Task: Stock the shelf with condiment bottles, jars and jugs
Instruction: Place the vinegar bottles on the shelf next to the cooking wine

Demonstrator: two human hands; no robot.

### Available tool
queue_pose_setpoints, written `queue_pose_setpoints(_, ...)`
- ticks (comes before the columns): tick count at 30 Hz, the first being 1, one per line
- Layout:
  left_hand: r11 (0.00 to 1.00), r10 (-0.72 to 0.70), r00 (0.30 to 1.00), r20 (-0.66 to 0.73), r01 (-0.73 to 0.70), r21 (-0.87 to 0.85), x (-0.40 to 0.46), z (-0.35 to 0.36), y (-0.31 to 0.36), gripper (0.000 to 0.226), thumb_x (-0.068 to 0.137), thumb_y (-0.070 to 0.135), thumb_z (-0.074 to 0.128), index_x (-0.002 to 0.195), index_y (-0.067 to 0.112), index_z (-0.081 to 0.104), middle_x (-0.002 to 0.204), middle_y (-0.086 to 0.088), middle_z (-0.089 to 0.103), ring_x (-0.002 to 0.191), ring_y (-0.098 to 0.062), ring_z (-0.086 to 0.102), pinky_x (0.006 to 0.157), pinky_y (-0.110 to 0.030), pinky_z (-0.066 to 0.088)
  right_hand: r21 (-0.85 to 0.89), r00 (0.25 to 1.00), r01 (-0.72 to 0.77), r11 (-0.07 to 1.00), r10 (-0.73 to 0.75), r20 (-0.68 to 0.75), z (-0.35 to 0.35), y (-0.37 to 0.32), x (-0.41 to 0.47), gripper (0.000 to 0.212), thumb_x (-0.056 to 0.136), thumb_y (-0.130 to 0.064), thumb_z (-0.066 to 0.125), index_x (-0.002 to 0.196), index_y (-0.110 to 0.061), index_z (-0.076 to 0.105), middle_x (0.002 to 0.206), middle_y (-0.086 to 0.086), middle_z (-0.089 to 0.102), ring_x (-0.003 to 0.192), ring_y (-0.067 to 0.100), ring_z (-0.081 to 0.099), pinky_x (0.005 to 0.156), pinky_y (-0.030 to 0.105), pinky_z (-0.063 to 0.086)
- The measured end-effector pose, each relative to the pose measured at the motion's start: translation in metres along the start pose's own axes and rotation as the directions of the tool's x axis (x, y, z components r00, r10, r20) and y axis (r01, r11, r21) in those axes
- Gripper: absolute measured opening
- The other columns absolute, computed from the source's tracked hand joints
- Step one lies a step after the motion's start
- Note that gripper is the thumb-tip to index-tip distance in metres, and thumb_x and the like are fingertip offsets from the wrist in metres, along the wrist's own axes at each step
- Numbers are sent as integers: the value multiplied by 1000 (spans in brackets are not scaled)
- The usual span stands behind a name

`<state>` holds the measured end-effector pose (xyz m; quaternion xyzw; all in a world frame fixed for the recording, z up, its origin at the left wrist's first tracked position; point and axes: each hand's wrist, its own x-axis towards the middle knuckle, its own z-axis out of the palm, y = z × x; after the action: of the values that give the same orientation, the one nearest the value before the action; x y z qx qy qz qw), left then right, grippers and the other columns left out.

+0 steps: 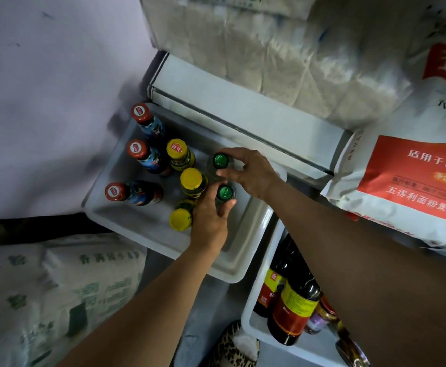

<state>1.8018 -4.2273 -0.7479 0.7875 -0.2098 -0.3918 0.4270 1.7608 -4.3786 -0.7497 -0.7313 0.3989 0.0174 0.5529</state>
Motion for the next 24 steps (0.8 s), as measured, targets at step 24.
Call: queue_pose_setpoints(24,985,157,958,240,-169,32,-153,-135,286,17,97,35,57,108,22,61,92,5,69,86,-11,64,71,-15,49,79,957,-47,996,68,-282,-156,-209,-237,27,93,-25,67,118,-15,68,115,0,71,104,9,63,90,18,49)
